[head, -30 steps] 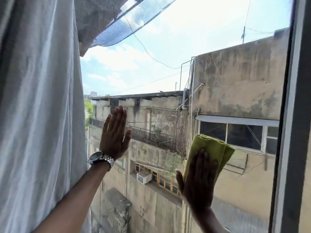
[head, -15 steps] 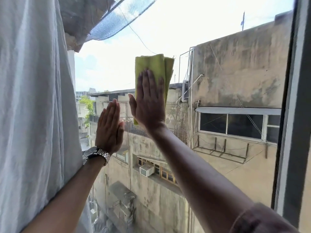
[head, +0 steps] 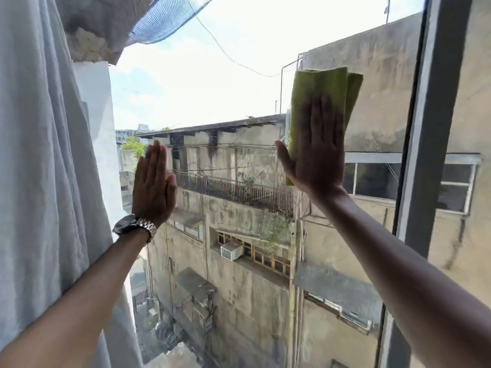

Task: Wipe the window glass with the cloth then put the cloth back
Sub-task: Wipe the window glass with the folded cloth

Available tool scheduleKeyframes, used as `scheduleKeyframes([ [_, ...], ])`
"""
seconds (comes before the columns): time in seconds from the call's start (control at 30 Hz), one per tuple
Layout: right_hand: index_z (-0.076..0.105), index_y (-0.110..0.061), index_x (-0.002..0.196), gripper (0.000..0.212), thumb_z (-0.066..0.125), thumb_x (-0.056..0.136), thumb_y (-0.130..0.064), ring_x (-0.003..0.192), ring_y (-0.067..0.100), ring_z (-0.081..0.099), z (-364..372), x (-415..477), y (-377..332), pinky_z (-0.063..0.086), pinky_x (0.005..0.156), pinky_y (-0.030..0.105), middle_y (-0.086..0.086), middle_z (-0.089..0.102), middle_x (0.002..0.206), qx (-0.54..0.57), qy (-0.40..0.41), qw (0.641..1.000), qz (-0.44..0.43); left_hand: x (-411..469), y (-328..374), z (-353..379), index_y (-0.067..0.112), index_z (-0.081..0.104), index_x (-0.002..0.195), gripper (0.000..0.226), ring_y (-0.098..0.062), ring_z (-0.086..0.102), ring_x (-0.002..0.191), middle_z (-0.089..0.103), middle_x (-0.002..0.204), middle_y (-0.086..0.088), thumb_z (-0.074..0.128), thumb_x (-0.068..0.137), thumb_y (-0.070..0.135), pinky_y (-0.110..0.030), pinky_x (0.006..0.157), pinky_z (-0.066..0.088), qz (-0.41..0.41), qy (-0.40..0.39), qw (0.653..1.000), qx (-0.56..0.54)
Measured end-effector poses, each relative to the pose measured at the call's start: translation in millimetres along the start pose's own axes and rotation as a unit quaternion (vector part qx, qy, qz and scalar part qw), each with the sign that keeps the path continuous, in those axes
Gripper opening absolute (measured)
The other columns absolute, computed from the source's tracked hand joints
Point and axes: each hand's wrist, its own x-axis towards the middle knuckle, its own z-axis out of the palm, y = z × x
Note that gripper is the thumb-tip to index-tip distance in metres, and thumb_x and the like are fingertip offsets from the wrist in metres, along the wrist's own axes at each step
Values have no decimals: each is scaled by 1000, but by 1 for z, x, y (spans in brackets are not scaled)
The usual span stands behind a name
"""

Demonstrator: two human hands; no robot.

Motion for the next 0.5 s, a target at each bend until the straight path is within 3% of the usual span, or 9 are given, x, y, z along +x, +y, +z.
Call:
scheduleKeyframes([
  [0.13, 23, 3, 158, 93, 28, 100, -70, 155, 34, 21, -2, -27, -12, 9, 130, 46, 24, 25, 165, 3, -24, 999, 48, -12, 38, 6, -7, 17, 154, 63, -38, 16, 156, 17, 165, -28, 33, 99, 20, -58, 127, 17, -57, -8, 998, -32],
  [0.33, 5, -1, 161, 94, 29, 102, -70, 158, 31, 10, 7, -125, -51, 3, 131, 47, 18, 11, 168, 15, -41, 999, 10, -36, 45, 24, -4, 19, 155, 61, -34, 17, 156, 20, 165, -26, 28, 101, 25, -58, 126, 20, -54, -7, 998, -41],
  [0.5, 18, -1, 160, 91, 38, 100, -66, 158, 32, 8, 11, -209, -76, 4, 131, 50, 20, 13, 167, -4, -69, 998, -7, -40, 37, 27, -1, 22, 155, 59, -29, 18, 157, 21, 166, -19, 25, 102, 24, -49, 129, 17, -39, 15, 998, -47],
])
